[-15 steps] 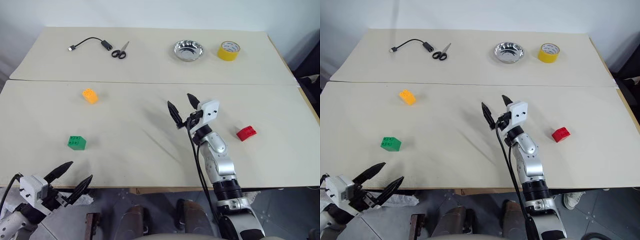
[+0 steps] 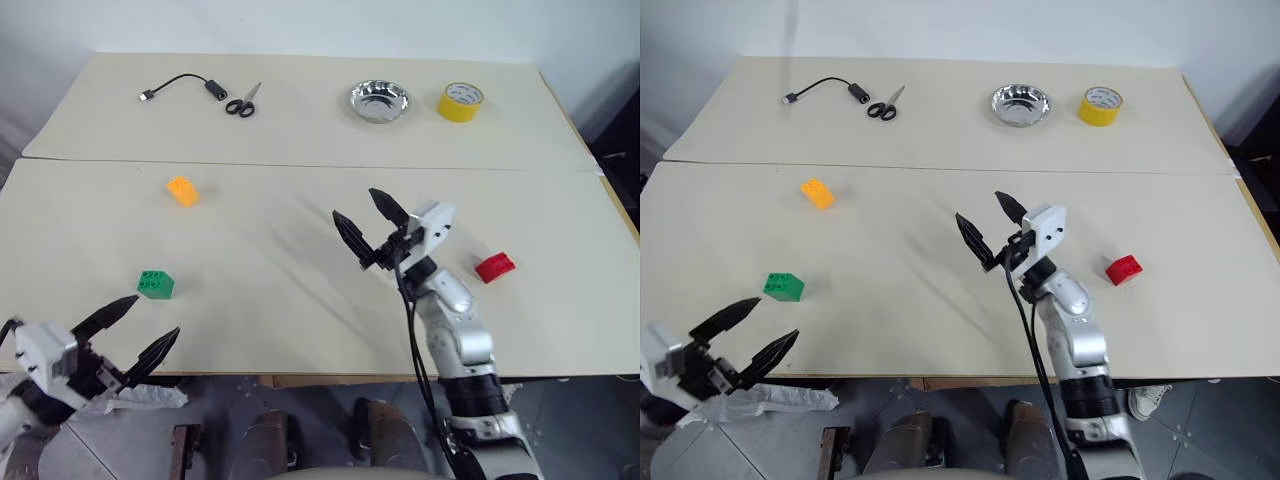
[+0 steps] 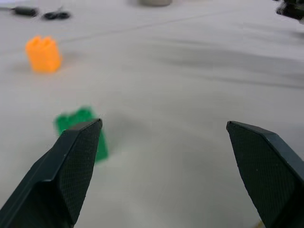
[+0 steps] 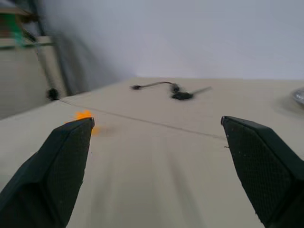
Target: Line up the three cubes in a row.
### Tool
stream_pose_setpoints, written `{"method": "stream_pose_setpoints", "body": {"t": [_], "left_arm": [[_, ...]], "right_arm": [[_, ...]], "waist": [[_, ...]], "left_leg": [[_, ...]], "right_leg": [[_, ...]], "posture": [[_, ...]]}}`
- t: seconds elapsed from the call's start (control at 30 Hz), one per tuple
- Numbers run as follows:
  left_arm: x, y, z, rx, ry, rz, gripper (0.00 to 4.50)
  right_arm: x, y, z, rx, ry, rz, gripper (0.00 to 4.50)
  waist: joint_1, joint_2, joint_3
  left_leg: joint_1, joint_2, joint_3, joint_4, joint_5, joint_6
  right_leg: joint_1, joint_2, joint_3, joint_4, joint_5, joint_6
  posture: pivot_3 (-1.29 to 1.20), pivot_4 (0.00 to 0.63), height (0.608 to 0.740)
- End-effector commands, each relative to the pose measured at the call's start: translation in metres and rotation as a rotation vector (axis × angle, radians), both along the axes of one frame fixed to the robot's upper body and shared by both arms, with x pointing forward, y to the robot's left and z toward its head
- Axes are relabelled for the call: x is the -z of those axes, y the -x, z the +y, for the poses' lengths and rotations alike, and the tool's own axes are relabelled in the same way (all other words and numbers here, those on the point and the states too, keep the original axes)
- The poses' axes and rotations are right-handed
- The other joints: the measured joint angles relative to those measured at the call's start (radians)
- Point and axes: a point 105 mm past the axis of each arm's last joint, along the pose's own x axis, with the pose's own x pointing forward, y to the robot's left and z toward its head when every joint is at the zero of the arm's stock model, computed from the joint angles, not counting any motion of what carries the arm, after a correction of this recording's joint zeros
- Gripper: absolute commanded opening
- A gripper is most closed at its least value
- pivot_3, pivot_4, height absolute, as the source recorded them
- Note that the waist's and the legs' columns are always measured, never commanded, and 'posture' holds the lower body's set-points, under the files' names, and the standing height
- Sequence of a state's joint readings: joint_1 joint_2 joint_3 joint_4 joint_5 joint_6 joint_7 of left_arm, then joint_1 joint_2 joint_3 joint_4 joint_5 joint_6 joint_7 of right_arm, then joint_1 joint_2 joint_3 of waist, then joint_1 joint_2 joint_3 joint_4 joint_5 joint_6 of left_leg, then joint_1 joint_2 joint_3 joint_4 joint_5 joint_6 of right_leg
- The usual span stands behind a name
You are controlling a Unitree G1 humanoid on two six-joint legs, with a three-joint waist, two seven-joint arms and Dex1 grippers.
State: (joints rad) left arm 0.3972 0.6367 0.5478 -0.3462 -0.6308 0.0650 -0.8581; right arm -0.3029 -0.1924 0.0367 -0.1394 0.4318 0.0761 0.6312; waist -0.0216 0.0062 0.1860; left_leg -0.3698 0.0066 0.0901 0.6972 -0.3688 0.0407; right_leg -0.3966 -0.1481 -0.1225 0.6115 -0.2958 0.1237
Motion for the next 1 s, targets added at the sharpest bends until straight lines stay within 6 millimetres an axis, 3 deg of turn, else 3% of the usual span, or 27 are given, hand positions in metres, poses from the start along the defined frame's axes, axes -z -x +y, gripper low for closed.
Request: {"method": "stream_pose_setpoints", "body": {"t": [0.03, 0.13, 0.3, 0.43, 0.53, 0.6, 0.7, 0.77, 1.0], "left_arm": [[-0.027, -0.024, -0.033, 0.189, -0.039, -0.064, 4.46], [-0.042, -0.043, -0.071, 0.407, -0.03, -0.017, 4.46], [-0.036, -0.051, -0.103, 0.6, -0.076, 0.069, 4.46], [-0.029, -0.066, -0.122, 0.657, -0.128, 0.047, 4.46], [-0.023, -0.074, -0.129, 0.771, -0.144, 0.042, 4.46], [-0.024, -0.071, -0.132, 0.863, -0.116, 0.066, 4.46], [-0.022, -0.087, -0.137, 0.801, -0.133, 0.043, 4.46], [-0.022, -0.089, -0.139, 0.797, -0.14, 0.028, 4.46], [-0.026, -0.092, -0.14, 0.764, -0.107, -0.014, 4.46]], "right_arm": [[-0.03, 0.034, -0.011, -0.141, 0.073, -0.082, 4.5], [-0.046, 0.051, -0.039, -0.164, 0.177, -0.062, 4.5], [-0.042, 0.073, -0.087, -0.073, 0.32, -0.01, 4.5], [-0.028, 0.086, -0.138, 0.109, 0.388, 0.023, 4.5], [-0.011, 0.112, -0.191, 0.316, 0.434, 0.056, 4.5], [-0.002, 0.125, -0.217, 0.415, 0.455, 0.099, 4.5], [0.005, 0.135, -0.248, 0.546, 0.405, 0.15, 4.5], [0.013, 0.141, -0.257, 0.574, 0.399, 0.195, 4.5], [0.007, 0.114, -0.224, 0.446, 0.411, 0.28, 4.5]], "waist": [[0.001, 0.0, 0.0], [0.022, 0.003, 0.002], [0.014, 0.002, 0.001], [0.032, 0.002, 0.001], [0.054, 0.001, 0.001], [0.058, 0.001, 0.001], [0.045, 0.001, 0.001], [0.04, 0.001, 0.001], [0.028, 0.002, 0.001]], "left_leg": [[0.0, 0.0, 0.0, 0.0, 0.0, 0.0], [-0.001, -0.002, 0.0, 0.001, 0.0, 0.001], [0.003, -0.002, 0.004, -0.005, -0.001, 0.001], [0.001, -0.005, 0.004, -0.006, -0.001, 0.002], [0.001, -0.008, 0.005, -0.003, -0.001, 0.003], [0.001, -0.008, 0.005, -0.002, -0.001, 0.003], [0.001, -0.006, 0.006, -0.001, 0.0, 0.004], [0.002, -0.006, 0.007, -0.001, 0.0, 0.004], [0.003, -0.003, 0.007, 0.001, 0.0, 0.004]], "right_leg": [[0.0, 0.0, 0.0, 0.0, 0.0, 0.0], [0.0, -0.001, -0.002, 0.0, 0.001, 0.001], [0.0, 0.001, -0.009, -0.003, 0.001, 0.001], [-0.001, 0.002, -0.01, -0.004, 0.0, 0.001], [0.002, 0.002, -0.01, -0.007, 0.002, 0.004], [0.004, 0.003, -0.01, -0.009, 0.002, 0.005], [0.004, 0.003, -0.007, -0.01, 0.004, 0.007], [0.005, 0.003, -0.005, -0.009, 0.004, 0.008], [0.004, 0.002, -0.004, -0.005, 0.004, 0.008]], "posture": [[0.0, 0.15, 0.74], [0.0, 0.15, 0.74], [0.0, 0.15, 0.74], [0.0, 0.15, 0.74], [0.0, 0.15, 0.74], [0.0, 0.15, 0.74], [0.0, 0.15, 0.74], [0.0, 0.15, 0.74], [0.0, 0.15, 0.74]]}}
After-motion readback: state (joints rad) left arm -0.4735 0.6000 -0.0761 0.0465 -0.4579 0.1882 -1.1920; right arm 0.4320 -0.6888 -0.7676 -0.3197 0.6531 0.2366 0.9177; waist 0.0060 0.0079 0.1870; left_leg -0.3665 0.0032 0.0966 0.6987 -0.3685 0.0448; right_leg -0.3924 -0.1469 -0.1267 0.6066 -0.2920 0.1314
